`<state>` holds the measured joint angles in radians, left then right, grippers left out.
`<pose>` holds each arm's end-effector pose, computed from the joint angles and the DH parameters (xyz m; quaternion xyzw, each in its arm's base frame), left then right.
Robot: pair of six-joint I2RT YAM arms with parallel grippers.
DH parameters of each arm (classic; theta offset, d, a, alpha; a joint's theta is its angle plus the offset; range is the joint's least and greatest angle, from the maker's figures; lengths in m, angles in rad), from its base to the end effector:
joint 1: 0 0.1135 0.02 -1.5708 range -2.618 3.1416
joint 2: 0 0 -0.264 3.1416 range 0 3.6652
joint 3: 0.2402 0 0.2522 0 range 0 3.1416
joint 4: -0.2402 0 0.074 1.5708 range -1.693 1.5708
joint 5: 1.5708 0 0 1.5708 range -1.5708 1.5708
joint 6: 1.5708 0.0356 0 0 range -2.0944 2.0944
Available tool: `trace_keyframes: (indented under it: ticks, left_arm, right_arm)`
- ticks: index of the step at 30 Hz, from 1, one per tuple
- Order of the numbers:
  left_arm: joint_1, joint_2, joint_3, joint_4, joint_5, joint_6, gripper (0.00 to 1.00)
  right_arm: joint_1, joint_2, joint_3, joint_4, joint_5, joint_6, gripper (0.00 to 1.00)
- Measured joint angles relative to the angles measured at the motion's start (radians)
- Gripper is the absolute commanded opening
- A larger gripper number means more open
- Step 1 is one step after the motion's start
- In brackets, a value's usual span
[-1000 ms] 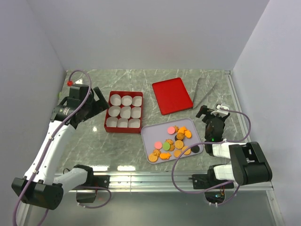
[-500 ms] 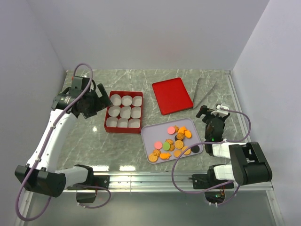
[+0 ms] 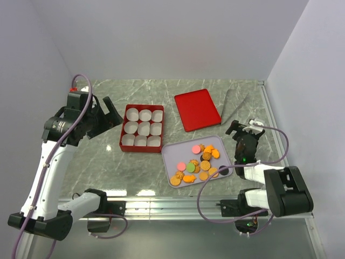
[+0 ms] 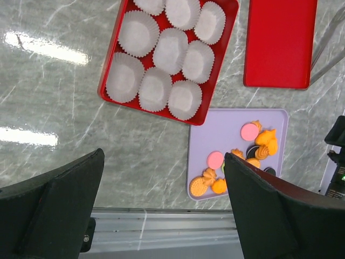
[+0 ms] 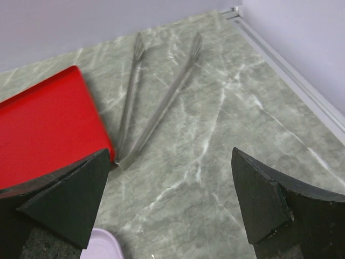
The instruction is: Pack the cookies
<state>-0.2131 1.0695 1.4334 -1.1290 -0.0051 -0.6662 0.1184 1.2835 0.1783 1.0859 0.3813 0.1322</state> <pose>0.1757 -0.0378 0.4124 -0.2076 0.8962 -0.1647 0.3558 0.2159 0.0123 0.1727 0.1375 0.7000 -0.0483 0.6991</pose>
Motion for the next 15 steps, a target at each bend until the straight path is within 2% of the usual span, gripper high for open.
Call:
trace_keyframes:
  ticks: [3,8,12,14,15]
  left_arm:
    - [0.0,-0.003,-0.001,-0.001,0.001,0.01,0.99]
    - [0.0,-0.014,-0.034,0.021,0.019,0.018,0.99]
    - [0.0,-0.014,-0.057,0.033,0.035,0.019,0.99]
    - [0.0,-0.014,-0.062,0.043,0.04,0.019,0.99]
    - [0.0,-0.014,-0.065,0.052,0.044,0.019,0.99]
  right_arm:
    - [0.002,-0.067,0.052,-0.148,0.046,0.01,1.0]
    - [0.002,-0.154,0.308,-0.43,0.066,0.033,1.0]
    - [-0.003,-0.182,0.572,-0.686,0.093,0.245,1.0]
    - [-0.045,-0.161,0.698,-0.81,0.008,0.319,1.0]
    - [-0.075,-0.101,0.803,-0.935,-0.052,0.353,1.0]
